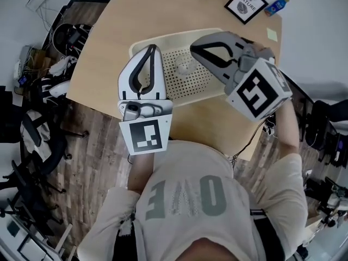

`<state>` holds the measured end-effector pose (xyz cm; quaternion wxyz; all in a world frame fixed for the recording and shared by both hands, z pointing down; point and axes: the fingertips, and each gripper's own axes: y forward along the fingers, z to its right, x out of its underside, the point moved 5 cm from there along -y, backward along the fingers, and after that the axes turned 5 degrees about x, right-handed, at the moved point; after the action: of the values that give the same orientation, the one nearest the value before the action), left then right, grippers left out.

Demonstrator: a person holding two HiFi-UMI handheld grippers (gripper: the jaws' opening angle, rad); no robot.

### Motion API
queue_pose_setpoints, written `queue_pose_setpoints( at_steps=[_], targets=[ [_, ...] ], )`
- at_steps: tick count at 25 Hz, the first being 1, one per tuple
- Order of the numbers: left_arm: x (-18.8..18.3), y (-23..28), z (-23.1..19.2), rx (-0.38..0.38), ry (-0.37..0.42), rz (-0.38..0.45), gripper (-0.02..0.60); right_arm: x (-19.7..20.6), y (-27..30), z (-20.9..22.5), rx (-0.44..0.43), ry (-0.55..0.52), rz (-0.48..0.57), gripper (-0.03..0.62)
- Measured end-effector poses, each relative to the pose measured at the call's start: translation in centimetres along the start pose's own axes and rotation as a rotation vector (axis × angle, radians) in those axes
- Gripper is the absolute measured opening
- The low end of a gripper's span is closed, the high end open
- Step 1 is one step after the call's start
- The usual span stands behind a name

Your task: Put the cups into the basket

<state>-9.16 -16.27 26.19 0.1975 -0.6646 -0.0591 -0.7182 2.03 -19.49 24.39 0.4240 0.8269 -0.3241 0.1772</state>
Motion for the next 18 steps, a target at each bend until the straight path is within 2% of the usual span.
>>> queue_pose_setpoints(
  at_steps=[2, 6, 11, 14, 18],
  targets=[
    [-0.3, 0.2, 0.2, 0.008, 0.005, 0.002, 0.006, -1.2, -1.9, 1.3, 0.08, 0.084, 0.105, -0.002],
    [-0.7, 0.3, 0.3, 0.012, 0.012, 0.001, 0.005, -2.8, -5.4, 3.4, 0.359, 0.363, 0.357, -0.002],
    [-0.8, 0.6, -0.3, 0.003, 0.017, 0.0, 0.005, -2.1, -8.1, 4.0, 0.56, 0.581, 0.596, -0.002],
    [-1.2, 0.5, -0.4, -0.001, 0.001, 0.012, 0.005, 0.1, -8.9, 2.8, 0.681, 0.756, 0.7, -0.002],
    [-2.3, 0.5, -0.1, -0.005, 0.0, 0.045, 0.006, 2.3, -9.9, 0.8, 0.786, 0.91, 0.745, -0.002]
  ],
)
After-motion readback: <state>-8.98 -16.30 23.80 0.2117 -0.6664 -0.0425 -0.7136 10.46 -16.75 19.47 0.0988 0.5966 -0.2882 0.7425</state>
